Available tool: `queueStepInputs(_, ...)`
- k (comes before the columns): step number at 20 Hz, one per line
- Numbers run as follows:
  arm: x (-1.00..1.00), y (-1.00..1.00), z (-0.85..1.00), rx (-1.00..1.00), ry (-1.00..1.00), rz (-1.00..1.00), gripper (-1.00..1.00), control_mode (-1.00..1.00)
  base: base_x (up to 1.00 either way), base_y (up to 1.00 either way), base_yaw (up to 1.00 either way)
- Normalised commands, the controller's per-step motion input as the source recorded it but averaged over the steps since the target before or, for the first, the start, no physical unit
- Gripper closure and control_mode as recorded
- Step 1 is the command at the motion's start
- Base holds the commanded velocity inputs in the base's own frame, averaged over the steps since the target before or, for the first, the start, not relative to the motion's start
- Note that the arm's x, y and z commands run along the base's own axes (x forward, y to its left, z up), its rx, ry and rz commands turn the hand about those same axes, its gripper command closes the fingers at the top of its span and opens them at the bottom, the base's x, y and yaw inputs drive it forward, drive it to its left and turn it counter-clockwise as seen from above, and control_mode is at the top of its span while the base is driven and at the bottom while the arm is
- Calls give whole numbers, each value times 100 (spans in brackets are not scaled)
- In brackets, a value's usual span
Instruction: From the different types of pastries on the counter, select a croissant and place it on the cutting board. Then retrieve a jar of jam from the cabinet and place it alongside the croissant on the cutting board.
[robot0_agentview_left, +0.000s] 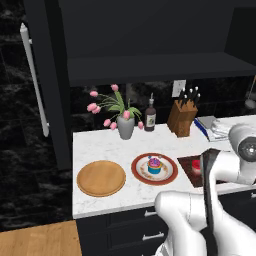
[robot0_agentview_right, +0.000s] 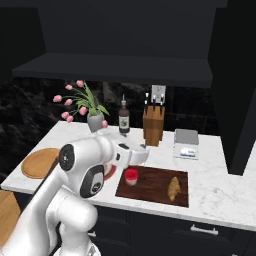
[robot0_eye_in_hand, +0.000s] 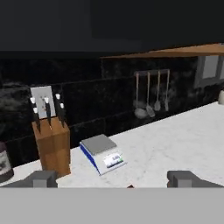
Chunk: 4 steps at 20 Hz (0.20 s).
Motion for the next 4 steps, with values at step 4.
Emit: queueStepInputs(4, -100, 5, 100, -38, 11, 35, -100, -100, 0, 0, 0)
